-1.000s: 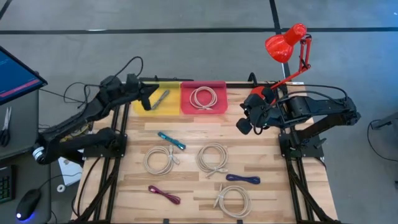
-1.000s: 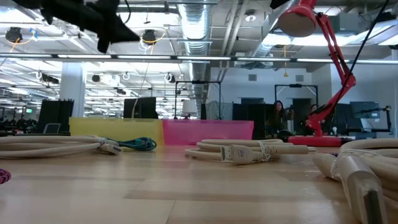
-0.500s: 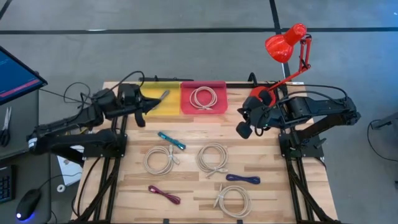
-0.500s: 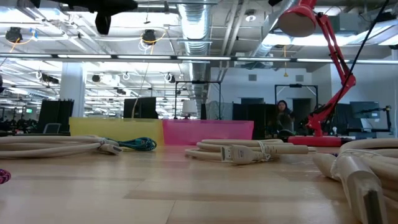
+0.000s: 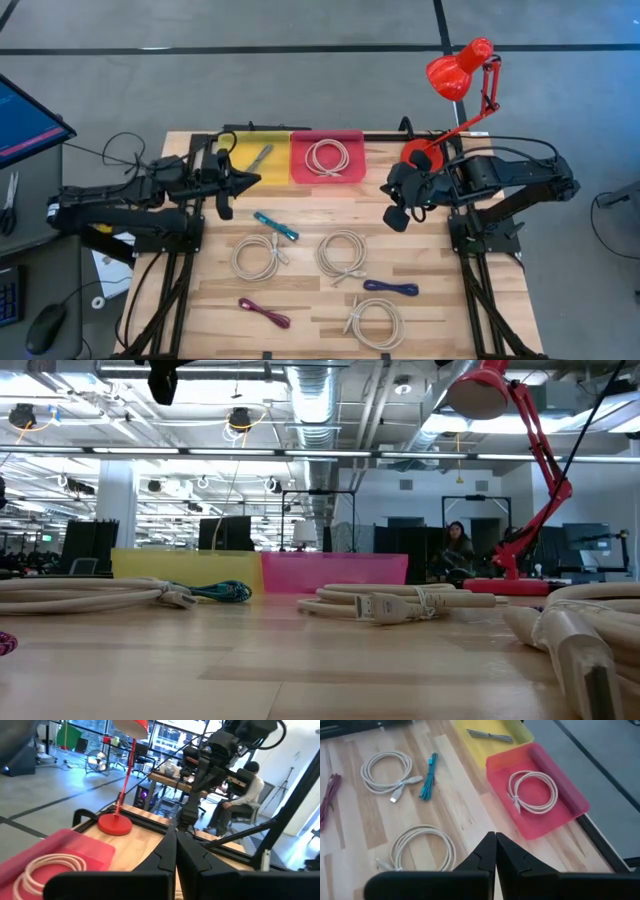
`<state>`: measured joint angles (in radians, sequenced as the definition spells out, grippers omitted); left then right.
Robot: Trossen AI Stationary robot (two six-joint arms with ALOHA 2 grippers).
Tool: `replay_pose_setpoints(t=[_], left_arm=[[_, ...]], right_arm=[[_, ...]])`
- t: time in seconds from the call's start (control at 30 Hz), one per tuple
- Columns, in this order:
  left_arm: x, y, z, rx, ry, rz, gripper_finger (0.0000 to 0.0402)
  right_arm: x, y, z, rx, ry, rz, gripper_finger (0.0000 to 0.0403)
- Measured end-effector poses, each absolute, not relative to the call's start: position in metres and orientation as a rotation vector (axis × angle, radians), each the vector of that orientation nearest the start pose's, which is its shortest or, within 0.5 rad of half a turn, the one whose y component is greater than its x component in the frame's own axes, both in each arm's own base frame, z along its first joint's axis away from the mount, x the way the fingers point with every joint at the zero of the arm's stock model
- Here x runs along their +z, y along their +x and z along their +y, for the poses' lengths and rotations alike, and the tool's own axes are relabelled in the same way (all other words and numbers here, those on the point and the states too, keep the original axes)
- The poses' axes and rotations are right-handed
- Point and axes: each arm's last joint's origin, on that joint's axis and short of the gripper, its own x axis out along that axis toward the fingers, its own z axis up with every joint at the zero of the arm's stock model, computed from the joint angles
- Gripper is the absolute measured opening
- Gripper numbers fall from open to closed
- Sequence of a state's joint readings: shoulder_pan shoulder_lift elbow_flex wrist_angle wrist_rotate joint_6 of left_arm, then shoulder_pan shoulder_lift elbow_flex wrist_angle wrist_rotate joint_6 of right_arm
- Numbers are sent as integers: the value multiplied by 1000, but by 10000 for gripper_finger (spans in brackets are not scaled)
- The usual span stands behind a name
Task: Pick & Place USB Port
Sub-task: Put the brown HDMI cable into the pink bin
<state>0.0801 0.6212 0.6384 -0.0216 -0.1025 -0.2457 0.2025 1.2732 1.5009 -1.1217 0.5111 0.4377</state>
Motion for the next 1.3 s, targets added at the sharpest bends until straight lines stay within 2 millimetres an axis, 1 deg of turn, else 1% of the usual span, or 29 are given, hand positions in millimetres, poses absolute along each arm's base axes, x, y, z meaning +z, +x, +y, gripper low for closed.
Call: replay_pose_setpoints(t=[0.17, 0.47, 0.6, 0.8, 0.93, 1.0, 1.17, 1.3], left_arm=[[321, 145, 10, 153, -251, -15, 4], [321, 145, 10, 153, -254, -17, 5], [321, 145, 10, 152, -319, -25, 6], [322, 145, 10, 151, -330, -30, 7], [322, 145, 10, 150, -329, -35, 7], [322, 145, 10, 150, -322, -34, 7], [322, 145, 10, 150, -320, -33, 7], [322, 145, 10, 151, -319, -27, 7]], right_arm=[[397, 224, 31, -456, 97, 765, 0], [396, 225, 22, -489, 113, 771, 0], [397, 225, 19, -502, 120, 766, 0], [401, 231, 12, -531, 183, 693, 0], [402, 236, 11, -448, 184, 692, 0], [401, 237, 13, -386, 213, 706, 0], [400, 237, 20, -255, 360, 753, 0], [398, 234, 28, -233, 435, 795, 0]])
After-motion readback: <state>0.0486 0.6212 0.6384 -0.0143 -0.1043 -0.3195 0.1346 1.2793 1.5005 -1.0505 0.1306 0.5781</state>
